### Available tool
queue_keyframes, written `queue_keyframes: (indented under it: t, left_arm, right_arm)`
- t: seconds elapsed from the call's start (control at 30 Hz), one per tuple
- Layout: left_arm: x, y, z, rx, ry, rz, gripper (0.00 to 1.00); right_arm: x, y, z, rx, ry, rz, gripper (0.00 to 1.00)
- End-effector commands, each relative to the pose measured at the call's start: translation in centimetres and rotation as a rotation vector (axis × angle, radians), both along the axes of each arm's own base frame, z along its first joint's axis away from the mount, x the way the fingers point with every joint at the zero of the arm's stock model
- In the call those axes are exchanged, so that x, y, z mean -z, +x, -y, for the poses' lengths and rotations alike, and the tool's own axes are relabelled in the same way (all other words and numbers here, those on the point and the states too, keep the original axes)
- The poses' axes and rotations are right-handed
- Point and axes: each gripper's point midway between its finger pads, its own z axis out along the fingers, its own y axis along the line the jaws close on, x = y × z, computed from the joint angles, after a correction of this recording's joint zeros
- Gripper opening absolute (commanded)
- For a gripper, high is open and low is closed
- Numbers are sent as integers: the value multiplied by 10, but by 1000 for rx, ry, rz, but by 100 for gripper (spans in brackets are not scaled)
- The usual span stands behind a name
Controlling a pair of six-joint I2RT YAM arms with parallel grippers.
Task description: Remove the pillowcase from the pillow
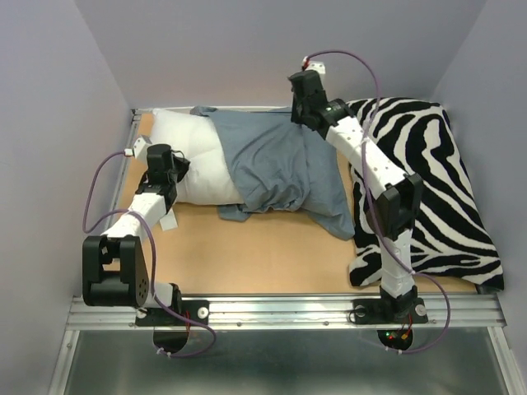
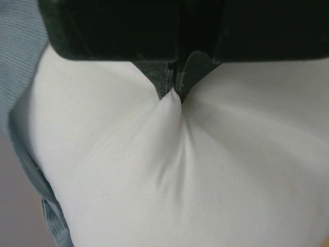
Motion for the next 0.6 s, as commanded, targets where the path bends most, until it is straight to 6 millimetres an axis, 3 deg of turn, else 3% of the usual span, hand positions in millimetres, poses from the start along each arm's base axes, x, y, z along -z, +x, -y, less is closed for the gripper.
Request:
queue_keyframes:
  t: [0.0, 0.17, 0.4, 0.5, 0.57]
  left_arm:
    - [29, -39, -42, -69, 65, -186, 0]
    - [-19, -45, -84, -158, 85, -94, 0]
    - [-79, -57, -132, -285, 144, 6, 0]
    - [-95, -51, -141, -294, 162, 29, 0]
    - [-103, -38, -138, -257, 156, 46, 0]
  right_arm:
    - [-75, 10, 92, 184, 65, 126, 1]
    - [-92, 20, 150, 250, 160, 138, 1]
    - [-94, 28, 194, 299, 223, 124, 1]
    - [-93, 28, 196, 288, 241, 114, 1]
    - [-86, 28, 185, 236, 268, 83, 0]
